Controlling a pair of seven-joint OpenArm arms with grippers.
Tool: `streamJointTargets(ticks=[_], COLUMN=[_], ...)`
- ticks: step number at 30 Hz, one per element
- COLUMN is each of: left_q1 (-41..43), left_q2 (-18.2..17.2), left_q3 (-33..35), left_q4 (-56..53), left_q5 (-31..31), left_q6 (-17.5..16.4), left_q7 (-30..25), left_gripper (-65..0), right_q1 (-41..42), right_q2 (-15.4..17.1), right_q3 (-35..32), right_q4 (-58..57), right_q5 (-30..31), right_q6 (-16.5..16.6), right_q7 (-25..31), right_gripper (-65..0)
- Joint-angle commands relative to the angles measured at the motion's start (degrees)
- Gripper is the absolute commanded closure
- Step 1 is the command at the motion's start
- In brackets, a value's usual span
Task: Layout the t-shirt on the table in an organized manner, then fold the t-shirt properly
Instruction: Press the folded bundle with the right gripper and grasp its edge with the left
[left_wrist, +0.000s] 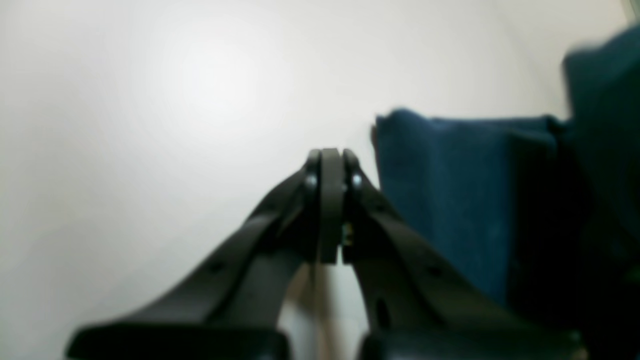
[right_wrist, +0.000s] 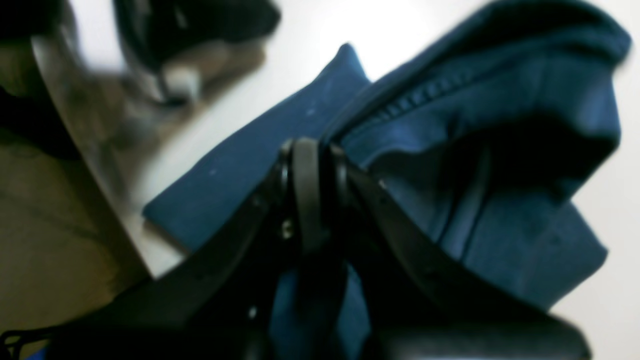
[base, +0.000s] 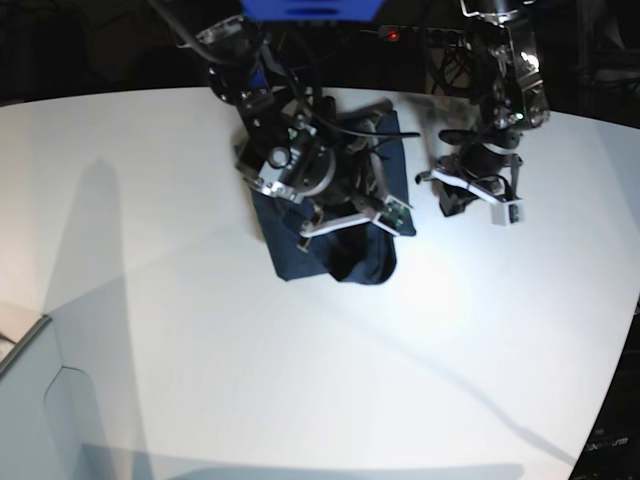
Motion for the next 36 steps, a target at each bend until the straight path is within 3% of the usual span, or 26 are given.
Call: streamJointTargets(ticks=[1, 6, 13, 15, 19, 24, 29, 36], left_q1=[-0.05, 1.36, 1.63, 1.63, 1.63, 1.63, 1.63, 1.19], left_q2=[-0.09, -0.17, -0.17, -0.26, -0.26, -1.40, -1.49, -1.49], left_q3=[-0.65, -3.73, -9.88, -11.11, -13.31, -13.84, -13.84, -13.84], left_q4=[1.74, 3.49, 3.93, 3.93, 3.93, 3.85, 3.93, 3.93], left_q5=[-0.79, -0.79, -0.79, -0.79, -0.79, -0.79, -0.79, -0.79], left_q6=[-0.75, -0.75, -1.02, -1.02, -1.10, -1.10, -1.10, -1.10], left_q7=[-1.11, -1.11, -1.11, -1.11, -1.11, -1.11, -1.11, -1.11], left_gripper=[0.0, 0.0, 0.0, 0.0, 0.0, 0.0, 0.0, 0.0], right_q1=[0.74, 0.83, 0.48, -0.31, -1.01, -3.56, -6.03, -10.95], right_q2=[-0.73, -0.73, -0.73, -0.73, -0.73, -0.73, -0.21, 0.49], right_q3=[-0.50, -0.59, -0.68, -0.50, 0.91, 9.35, 15.06, 11.72], right_q4=[0.89, 0.80, 1.51, 3.35, 9.77, 18.30, 19.44, 15.75], right_q5=[0.86, 0.86, 0.86, 0.86, 0.77, 0.77, 0.77, 0.77], right_q6=[0.80, 0.80, 0.80, 0.80, 0.80, 0.80, 0.80, 0.80], right_q7=[1.11, 1.02, 0.67, 0.93, 0.49, 0.49, 0.49, 1.11], right_gripper=[0.0, -0.7, -25.0, -28.6, -29.0, -29.2, -29.2, -29.2])
